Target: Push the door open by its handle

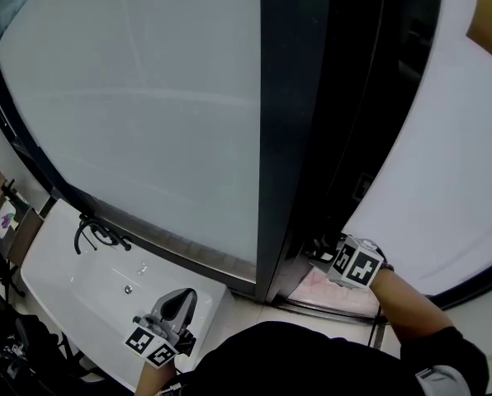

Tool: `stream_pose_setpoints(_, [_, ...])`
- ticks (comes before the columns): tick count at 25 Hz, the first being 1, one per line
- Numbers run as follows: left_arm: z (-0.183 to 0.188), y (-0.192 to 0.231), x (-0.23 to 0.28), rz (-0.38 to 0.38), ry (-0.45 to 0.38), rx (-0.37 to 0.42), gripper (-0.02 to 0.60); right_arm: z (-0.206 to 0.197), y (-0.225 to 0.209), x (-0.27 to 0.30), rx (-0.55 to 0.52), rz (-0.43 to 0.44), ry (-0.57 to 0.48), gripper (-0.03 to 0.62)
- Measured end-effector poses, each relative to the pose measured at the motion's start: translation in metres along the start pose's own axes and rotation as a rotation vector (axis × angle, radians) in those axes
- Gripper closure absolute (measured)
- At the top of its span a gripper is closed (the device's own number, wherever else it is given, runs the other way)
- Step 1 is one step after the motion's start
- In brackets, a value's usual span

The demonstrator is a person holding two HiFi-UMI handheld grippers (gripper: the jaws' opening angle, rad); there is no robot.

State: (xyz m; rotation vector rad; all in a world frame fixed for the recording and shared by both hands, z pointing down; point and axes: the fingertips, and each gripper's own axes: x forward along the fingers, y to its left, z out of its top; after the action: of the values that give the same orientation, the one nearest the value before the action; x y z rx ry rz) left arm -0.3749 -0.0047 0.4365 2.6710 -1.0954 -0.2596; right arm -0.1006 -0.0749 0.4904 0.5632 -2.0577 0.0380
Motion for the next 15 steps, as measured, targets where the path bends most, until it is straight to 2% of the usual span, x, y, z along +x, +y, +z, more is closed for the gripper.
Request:
stream_pose_setpoints(8, [-0.005, 0.011, 0.000, -0.011, 0.017, -0.014, 0.583, 0.007, -0.003, 0.002, 0.005, -0.005, -0.100, 0.508])
stream_pose_setpoints(10, [-0.005, 0.013, 0.001, -0.014, 0.025, -0.009, 0.583, 0.017, -0.002, 0.000, 0.006, -0.001, -0.206, 0.508])
stream_pose_setpoints(12, [-0.008, 0.012, 0.001, -0.015, 0.042, -0.002, 0.583, 0.029, -0.001, -0.006, 0.011, 0.006, -0.373, 0.500])
stream_pose_setpoints(13, [-0.009, 0.012, 0.001, -0.016, 0.052, 0.002, 0.583, 0.032, 0.001, -0.008, 0.016, 0.012, -0.418, 0.500])
stream_pose_setpoints(15, [-0.009, 0.012, 0.001, -0.015, 0.066, 0.007, 0.583, 0.032, 0.003, -0.009, 0.022, 0.027, -0.436, 0.499])
